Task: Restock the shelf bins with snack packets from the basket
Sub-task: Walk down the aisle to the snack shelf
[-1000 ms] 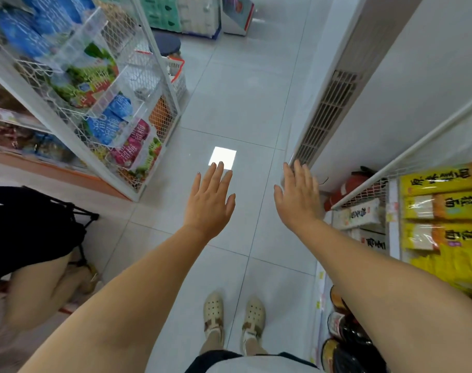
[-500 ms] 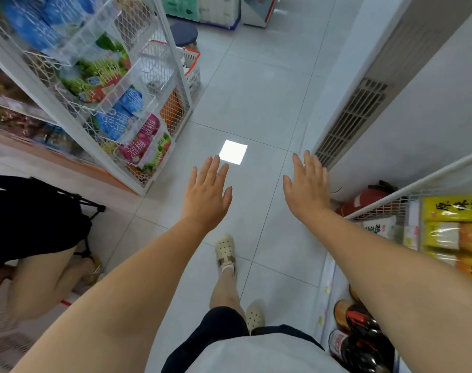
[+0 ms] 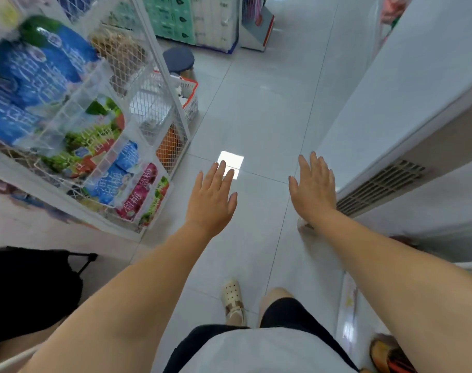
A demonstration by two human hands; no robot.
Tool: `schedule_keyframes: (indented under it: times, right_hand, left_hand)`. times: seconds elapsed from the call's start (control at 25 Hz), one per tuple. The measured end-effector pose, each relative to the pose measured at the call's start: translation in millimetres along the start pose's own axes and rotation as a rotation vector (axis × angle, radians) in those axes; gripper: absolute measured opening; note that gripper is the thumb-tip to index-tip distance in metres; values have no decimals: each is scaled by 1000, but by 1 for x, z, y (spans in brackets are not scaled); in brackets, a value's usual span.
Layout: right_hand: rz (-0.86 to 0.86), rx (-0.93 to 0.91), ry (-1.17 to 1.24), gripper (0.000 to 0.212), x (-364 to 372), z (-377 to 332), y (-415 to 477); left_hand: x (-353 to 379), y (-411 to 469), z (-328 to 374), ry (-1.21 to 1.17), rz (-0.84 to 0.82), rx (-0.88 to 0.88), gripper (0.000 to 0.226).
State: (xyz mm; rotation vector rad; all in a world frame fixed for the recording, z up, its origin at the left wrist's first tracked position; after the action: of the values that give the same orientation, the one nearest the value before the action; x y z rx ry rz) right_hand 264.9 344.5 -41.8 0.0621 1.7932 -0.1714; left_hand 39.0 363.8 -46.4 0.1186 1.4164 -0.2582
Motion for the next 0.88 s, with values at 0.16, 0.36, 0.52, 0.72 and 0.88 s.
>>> schedule_keyframes:
  times: [0.16, 0.36, 0.52, 0.72, 0.88]
  right_hand:
    - [6, 11, 16, 57, -8, 3, 76]
    - [14, -34, 20, 57, -11, 14, 200]
    - [-26, -96, -32, 58, -23, 21, 315]
    - [-54, -170, -92, 58, -43, 21, 441]
    - [-78, -220, -109, 59, -37, 11, 534]
  left_hand:
    - [-7, 79, -11, -25, 27, 2, 59]
    - [-9, 199, -21, -4, 54, -41, 58]
    - [-20, 300, -23, 11, 50, -109, 59]
    - [-37, 408, -30, -9, 71, -173, 59]
    - [-34, 495, -49, -8, 65, -201, 60]
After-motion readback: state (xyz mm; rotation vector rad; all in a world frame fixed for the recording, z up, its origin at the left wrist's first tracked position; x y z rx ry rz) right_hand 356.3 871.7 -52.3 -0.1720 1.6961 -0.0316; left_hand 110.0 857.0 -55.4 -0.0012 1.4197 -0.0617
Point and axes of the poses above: each hand's wrist, its own y-axis towards the middle knuckle, its own x-axis out of the palm, z = x × y, the point moved 8 cm from there along y, towards the middle knuckle, and after that the axes turned 10 degrees about -x, right-handed, at the moved point
